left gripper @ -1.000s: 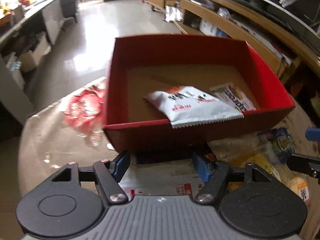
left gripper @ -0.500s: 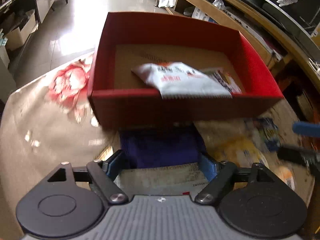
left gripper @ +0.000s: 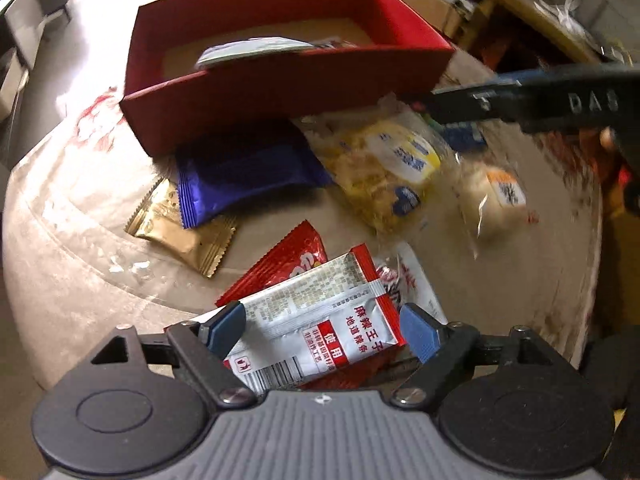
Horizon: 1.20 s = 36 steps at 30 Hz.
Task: Organize snacks
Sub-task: 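Grasp the white-and-red stick pack with left tool while right tool reaches the red Trolli bag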
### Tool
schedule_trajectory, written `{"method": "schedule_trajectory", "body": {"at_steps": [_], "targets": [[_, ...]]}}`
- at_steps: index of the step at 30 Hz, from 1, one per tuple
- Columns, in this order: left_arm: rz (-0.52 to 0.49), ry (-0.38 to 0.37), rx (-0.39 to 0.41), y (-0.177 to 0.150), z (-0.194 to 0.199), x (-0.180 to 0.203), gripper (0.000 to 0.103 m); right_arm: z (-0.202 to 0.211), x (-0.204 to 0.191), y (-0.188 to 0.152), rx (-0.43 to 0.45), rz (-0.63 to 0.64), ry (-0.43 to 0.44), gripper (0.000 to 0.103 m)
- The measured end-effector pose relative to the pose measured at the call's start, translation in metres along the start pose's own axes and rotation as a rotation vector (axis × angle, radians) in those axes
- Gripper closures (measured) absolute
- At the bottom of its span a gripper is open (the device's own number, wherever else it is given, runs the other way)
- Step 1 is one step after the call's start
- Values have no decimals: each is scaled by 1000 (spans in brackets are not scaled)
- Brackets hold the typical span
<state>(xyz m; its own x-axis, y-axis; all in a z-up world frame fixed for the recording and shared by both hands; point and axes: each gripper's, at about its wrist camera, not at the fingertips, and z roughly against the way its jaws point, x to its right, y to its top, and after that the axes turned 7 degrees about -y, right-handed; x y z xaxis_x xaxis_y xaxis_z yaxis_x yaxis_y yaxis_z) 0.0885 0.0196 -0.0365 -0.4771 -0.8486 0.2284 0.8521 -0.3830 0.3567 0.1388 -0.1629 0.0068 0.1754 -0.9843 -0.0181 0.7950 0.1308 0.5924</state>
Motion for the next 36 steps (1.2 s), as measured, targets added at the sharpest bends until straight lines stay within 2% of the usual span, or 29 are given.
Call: {"method": "schedule_trajectory", "body": {"at_steps": [5,10,15,17,19,22,23,24,25,26,29,31,32,33,36], "targets": [[-215,71,-86,3,0,9,17,1,-5,-4,-6,16,4,17],[-378,73,-142,-1,6,13,17,1,-7,-16,-33,27,-11,17],[-591,95,-221,-6,0,16,17,-2,-17,-30,-81,34,-13,17],[-638,84,-240,-4,-3,15,16,-2,-23,-35,-92,48,-8,17],[-580,65,-226,0,-5,7,15,-4,-28,-37,-106,55,-3,17],[-344,-3,-134,4,1,-15,15,-9,-39,-35,-123,79,11,17],[-236,-16,-90,3,5,-27,15,-9,-43,-34,-121,94,19,17],[-177,-18,-57,4,6,-35,15,-10,-47,-33,-117,109,26,17],[-184,-13,-39,1,10,-37,15,-10,-50,-31,-114,122,33,17],[-241,10,-46,0,13,-32,15,-10,-52,-30,-113,128,40,17],[-507,140,-120,-8,13,-8,15,-9,-54,-28,-111,131,47,17],[-592,149,-153,-10,11,4,15,-6,-54,-31,-110,131,49,17],[-561,129,-152,-7,12,5,15,-5,-53,-32,-109,130,48,17],[-473,94,-153,-2,11,2,15,-4,-53,-32,-108,129,47,17],[-67,-20,-109,6,8,-24,15,-1,-46,-31,-104,115,48,17]]}}
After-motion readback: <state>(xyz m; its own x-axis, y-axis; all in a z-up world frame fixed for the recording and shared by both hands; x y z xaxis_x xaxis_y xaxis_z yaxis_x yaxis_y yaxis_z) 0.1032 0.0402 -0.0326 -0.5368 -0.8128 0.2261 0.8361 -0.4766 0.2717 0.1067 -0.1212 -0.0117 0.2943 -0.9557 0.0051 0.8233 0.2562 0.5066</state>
